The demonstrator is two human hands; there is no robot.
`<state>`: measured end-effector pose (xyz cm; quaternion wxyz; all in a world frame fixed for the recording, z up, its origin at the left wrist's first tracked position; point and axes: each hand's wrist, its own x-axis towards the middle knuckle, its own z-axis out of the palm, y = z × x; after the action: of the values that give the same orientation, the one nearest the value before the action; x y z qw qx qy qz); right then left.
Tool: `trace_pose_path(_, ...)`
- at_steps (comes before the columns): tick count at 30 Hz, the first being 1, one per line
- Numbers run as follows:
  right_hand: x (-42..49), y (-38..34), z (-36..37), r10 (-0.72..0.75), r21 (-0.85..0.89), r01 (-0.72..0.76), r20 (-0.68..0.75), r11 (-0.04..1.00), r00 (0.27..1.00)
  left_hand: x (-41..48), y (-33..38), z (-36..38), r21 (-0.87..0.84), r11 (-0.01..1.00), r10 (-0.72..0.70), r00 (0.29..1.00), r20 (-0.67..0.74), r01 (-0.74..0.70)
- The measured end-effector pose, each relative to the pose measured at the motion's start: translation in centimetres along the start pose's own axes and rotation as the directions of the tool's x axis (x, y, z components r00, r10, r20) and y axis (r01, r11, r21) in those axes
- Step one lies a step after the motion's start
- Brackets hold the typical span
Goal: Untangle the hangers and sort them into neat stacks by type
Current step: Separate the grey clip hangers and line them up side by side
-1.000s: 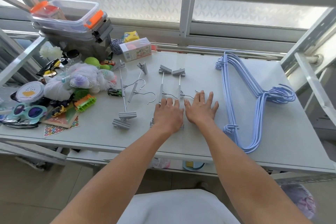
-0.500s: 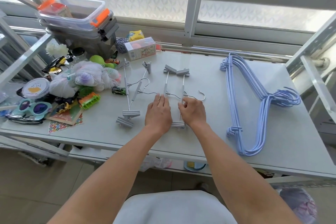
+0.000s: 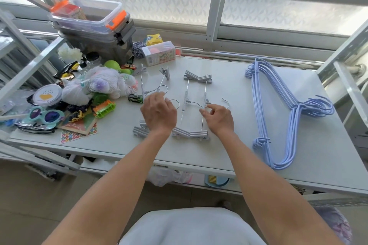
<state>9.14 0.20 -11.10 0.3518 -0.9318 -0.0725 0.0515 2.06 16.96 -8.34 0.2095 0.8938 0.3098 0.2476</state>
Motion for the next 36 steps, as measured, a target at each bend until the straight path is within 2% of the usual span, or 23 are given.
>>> trace_pose_path(3, 0.0, -0.8, -0.2, -0.008, 0.026, 0.01, -0.088, 1.0, 0.996, 1.5, -2.2, -1.0, 0.238, 0.961, -0.172, 0.978, 0.119, 0.14)
trace_pose_path(5, -0.1, -1.7, 0.2, -0.048, 0.016, 0.05, -0.11, 0.999, 0.993, 1.8, -3.5, -1.0, 0.367, 0.924, -0.188, 0.962, 0.2, 0.104)
trace_pose_path(8, -0.4, -3.2, 0.9, -0.119, 0.004, 0.12, -0.097, 0.993, 0.988, 2.0, -4.6, -0.7, 0.42, 0.907, -0.131, 0.96, 0.248, 0.015)
trace_pose_path(11, -0.6, -4.2, 1.9, -0.148, -0.021, 0.148, -0.029, 0.989, 0.989, 2.6, -4.8, -0.7, 0.404, 0.915, -0.137, 0.951, 0.279, 0.013)
trace_pose_path(16, -1.2, -6.3, 3.6, -0.146, -0.087, 0.157, 0.124, 0.984, 0.982, 2.6, -5.6, -0.8, 0.195, 0.978, -0.141, 0.936, 0.323, 0.08)
trace_pose_path(20, -1.0, -7.9, 4.4, -0.093, -0.066, 0.102, 0.134, 0.993, 0.987, 2.9, -5.9, -1.0, -0.055, 0.983, -0.141, 0.909, 0.392, 0.177)
trace_pose_path(24, 0.0, -8.4, 4.5, 0.001, 0.135, -0.022, 0.154, 0.991, 0.988, 3.5, -6.1, -1.4, -0.231, 0.923, -0.175, 0.87, 0.46, 0.308)
trace_pose_path(27, 0.5, -8.4, 4.2, 0.041, 0.26, -0.081, 0.158, 0.962, 0.987, 3.9, -6.6, -1.4, -0.288, 0.88, -0.218, 0.861, 0.459, 0.377)
trace_pose_path(29, 0.8, -8.0, 4.1, 0.097, 0.392, -0.148, 0.146, 0.908, 0.985, 4.3, -6.8, -1.6, -0.369, 0.821, -0.251, 0.855, 0.453, 0.436)
trace_pose_path(32, 1.0, -7.6, 3.5, 0.198, 0.649, -0.301, 0.229, 0.699, 0.953, 4.8, -6.8, -2.2, -0.459, 0.765, -0.215, 0.852, 0.478, 0.451)
trace_pose_path(34, 1.2, -7.5, 2.9, 0.229, 0.752, -0.365, 0.285, 0.549, 0.931, 5.3, -7.1, -2.4, -0.455, 0.771, -0.204, 0.85, 0.486, 0.445)
trace_pose_path(36, 1.6, -7.5, 2.1, 0.237, 0.812, -0.403, 0.33, 0.423, 0.914, 5.8, -7.9, -2.4, -0.363, 0.824, -0.239, 0.848, 0.474, 0.435)
